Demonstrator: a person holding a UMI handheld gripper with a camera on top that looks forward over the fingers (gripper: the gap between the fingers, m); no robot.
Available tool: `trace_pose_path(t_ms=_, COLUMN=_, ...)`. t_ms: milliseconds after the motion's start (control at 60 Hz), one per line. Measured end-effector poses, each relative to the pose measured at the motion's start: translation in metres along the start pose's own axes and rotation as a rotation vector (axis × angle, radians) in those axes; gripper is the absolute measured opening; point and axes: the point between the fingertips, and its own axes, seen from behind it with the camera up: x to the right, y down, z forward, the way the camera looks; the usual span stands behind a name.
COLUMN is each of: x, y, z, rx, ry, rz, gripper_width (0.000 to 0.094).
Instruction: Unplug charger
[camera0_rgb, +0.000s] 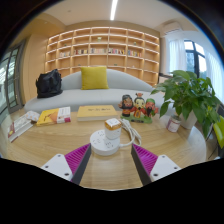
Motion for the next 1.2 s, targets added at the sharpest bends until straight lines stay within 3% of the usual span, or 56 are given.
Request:
trace_pose_path(t_ms=217, x=0.008, y=-0.027, z=0.083, rx=0.065, ry=0.004, rz=0.009, gripper_width=0.0822)
trace_pose_path(t_ms=383, x=0.005, y=-0.03, z=0.116, rx=0.05, ry=0.001, rz=0.004, gripper_width=0.0593)
trace_pose_path(t_ms=450, x=0.006, y=-0.03, z=0.12, rx=0.045, ry=0.008, rz=0.012, gripper_width=0.0447)
trace_pose_path(t_ms=650, x=0.005, y=-0.031, z=0.121, rx=0.041, ry=0.005, rz=0.005, gripper_width=0.0269)
trace_pose_path(t_ms=1200, x=0.004, y=-0.044, z=0.116, rx=0.141, ry=-0.012, rz=0.01, gripper_width=0.0233)
